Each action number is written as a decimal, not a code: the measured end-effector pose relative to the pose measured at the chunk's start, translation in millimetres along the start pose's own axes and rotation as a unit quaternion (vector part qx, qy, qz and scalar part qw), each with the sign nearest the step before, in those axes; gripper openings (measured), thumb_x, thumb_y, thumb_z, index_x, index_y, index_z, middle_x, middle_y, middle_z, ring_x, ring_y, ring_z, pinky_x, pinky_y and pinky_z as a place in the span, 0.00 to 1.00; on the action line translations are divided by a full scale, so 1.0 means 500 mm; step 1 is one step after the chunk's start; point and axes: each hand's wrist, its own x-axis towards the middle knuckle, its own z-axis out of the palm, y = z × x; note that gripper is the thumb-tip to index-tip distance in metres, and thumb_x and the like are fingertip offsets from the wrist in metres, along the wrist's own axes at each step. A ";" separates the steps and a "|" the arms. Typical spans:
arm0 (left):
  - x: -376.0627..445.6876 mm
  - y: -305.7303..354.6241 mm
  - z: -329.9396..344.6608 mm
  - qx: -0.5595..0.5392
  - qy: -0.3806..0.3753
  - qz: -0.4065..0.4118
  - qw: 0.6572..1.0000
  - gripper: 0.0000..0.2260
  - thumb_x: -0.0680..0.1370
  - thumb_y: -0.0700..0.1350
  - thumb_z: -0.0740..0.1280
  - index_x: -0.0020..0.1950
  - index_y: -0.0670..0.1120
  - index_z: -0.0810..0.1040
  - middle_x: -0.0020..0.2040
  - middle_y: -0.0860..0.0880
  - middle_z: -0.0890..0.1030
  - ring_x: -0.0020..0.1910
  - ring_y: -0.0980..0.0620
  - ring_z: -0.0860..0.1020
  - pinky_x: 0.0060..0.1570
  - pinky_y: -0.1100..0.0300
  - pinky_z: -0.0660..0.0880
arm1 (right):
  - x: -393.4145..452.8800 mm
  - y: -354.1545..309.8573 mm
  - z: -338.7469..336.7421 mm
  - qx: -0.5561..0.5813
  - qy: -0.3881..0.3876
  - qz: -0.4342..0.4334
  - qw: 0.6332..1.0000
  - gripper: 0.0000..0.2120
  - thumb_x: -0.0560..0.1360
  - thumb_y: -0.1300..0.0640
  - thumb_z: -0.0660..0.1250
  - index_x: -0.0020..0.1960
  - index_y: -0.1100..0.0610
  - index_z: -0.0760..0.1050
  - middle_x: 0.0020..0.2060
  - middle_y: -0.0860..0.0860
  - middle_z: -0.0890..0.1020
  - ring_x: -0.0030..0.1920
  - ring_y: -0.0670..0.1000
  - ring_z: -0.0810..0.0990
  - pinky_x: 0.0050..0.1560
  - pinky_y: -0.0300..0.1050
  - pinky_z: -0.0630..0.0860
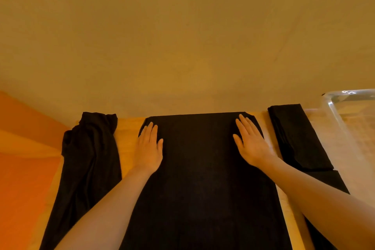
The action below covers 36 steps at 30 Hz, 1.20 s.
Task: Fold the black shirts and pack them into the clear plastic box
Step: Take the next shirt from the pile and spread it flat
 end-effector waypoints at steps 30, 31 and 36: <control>0.122 -0.035 -0.005 0.127 -0.112 0.009 0.985 0.28 0.81 0.62 0.39 0.78 0.53 0.38 0.79 0.52 0.38 0.77 0.53 0.36 0.74 0.45 0.39 | 0.083 0.057 -0.005 -0.072 0.008 0.081 0.994 0.36 0.78 0.35 0.34 0.78 0.57 0.37 0.77 0.52 0.38 0.76 0.48 0.34 0.75 0.45 0.36; 0.114 -0.032 -0.003 0.122 -0.098 0.014 0.988 0.27 0.81 0.61 0.40 0.78 0.53 0.39 0.79 0.52 0.39 0.77 0.53 0.37 0.74 0.46 0.40 | 0.079 0.054 -0.006 -0.073 0.017 0.067 0.995 0.36 0.78 0.36 0.34 0.78 0.57 0.38 0.78 0.52 0.39 0.76 0.48 0.34 0.75 0.44 0.36; -0.019 -0.020 0.030 0.063 -0.023 0.106 0.992 0.28 0.81 0.60 0.40 0.79 0.51 0.49 0.79 0.53 0.46 0.77 0.55 0.43 0.74 0.48 0.46 | -0.007 0.018 -0.004 -0.065 0.040 -0.027 0.997 0.31 0.80 0.40 0.39 0.78 0.54 0.43 0.77 0.48 0.43 0.76 0.44 0.36 0.76 0.44 0.38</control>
